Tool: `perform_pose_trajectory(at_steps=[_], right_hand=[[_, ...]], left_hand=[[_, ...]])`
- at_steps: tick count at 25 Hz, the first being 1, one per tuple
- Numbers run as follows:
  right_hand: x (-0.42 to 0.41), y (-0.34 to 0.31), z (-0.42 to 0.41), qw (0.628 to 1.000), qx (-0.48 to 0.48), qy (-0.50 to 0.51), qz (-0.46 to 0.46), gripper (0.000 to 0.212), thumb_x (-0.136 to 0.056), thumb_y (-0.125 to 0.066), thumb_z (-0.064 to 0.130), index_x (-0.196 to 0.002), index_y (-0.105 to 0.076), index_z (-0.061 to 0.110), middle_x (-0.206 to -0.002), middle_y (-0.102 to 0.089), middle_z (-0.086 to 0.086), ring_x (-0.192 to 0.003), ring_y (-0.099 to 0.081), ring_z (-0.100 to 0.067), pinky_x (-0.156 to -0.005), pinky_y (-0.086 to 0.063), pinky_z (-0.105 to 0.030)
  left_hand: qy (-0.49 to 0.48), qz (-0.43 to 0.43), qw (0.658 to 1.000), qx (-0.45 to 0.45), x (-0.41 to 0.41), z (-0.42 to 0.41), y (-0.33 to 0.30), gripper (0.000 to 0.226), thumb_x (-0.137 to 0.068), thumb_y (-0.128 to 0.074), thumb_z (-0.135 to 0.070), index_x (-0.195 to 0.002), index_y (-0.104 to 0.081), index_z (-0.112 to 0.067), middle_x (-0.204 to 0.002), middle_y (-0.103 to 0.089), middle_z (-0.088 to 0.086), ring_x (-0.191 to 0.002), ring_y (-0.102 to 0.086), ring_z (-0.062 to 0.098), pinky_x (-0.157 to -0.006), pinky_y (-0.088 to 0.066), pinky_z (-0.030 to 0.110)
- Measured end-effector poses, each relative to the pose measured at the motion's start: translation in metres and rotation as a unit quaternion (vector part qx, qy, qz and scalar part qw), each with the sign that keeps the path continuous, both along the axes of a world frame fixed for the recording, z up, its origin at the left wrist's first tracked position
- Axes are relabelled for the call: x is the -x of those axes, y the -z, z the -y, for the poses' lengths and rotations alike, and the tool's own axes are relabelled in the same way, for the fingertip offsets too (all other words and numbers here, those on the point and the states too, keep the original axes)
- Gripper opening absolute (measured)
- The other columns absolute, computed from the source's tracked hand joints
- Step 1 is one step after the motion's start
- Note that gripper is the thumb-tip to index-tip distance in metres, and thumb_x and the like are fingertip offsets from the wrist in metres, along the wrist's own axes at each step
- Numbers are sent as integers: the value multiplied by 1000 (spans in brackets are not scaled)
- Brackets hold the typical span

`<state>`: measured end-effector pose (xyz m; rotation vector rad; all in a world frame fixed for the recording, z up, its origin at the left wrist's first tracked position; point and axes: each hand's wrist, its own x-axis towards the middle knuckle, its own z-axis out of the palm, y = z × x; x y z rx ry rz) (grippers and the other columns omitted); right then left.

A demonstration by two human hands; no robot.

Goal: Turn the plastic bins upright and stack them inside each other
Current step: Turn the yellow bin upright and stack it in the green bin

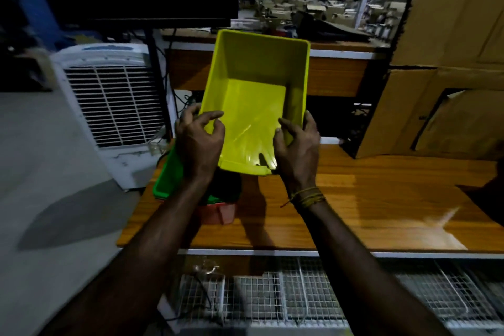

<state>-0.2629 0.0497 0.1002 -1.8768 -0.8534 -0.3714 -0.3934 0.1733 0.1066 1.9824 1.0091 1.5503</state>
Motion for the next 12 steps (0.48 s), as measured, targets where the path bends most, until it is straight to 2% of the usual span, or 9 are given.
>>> perform_pose_trajectory(at_steps=[7,12], right_hand=[[43,19,-58,995,45,-76,-43,31,-89,-59,27,-117,-70,20,-148,-41,-21,-134,-41,-33,-107,-32,-34],[53,35,-85,988,107,-100,-56,34,-88,-59,30,-118,-69,19,-142,-45,-22,-125,-46,-39,-105,-39,-42]], left_hand=[[-79,-42,995,40,60,-42,19,23,-83,-61,-22,-99,-77,-24,-124,-64,7,-112,-60,30,-88,-48,38],[-81,-88,991,66,77,-63,37,25,-81,-58,-28,-97,-78,-26,-116,-68,7,-107,-61,33,-86,-50,40]])
